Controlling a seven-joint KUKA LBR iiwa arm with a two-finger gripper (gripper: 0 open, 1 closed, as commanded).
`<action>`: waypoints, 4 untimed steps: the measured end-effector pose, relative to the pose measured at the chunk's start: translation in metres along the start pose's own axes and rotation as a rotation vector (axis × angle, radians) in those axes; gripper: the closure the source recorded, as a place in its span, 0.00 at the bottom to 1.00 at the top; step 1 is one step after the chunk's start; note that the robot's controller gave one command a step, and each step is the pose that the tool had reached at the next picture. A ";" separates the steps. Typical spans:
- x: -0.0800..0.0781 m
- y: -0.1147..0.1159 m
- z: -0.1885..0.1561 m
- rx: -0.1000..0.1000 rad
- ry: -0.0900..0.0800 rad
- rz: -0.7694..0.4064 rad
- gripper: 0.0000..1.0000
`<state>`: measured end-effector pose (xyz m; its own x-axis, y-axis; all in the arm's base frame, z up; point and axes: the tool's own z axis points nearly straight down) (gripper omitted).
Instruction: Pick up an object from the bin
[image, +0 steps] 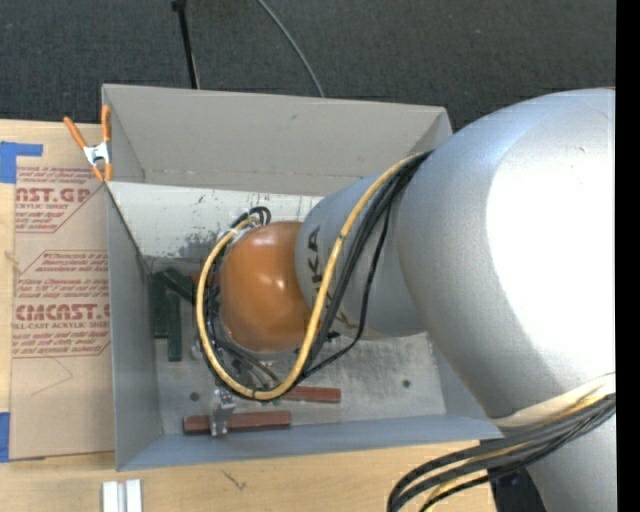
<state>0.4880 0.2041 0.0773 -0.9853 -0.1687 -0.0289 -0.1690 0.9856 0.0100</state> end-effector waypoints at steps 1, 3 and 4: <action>0.001 0.000 0.000 0.001 0.003 0.000 0.00; 0.012 -0.057 -0.002 0.013 0.035 -0.023 1.00; 0.012 -0.057 -0.002 0.013 0.035 -0.023 1.00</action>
Offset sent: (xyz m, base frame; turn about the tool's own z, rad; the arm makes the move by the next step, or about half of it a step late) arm 0.0002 -0.0598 0.0106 -0.0035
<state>0.4861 0.1455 0.0786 -0.9816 -0.1910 0.0064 -0.1910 0.9816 -0.0034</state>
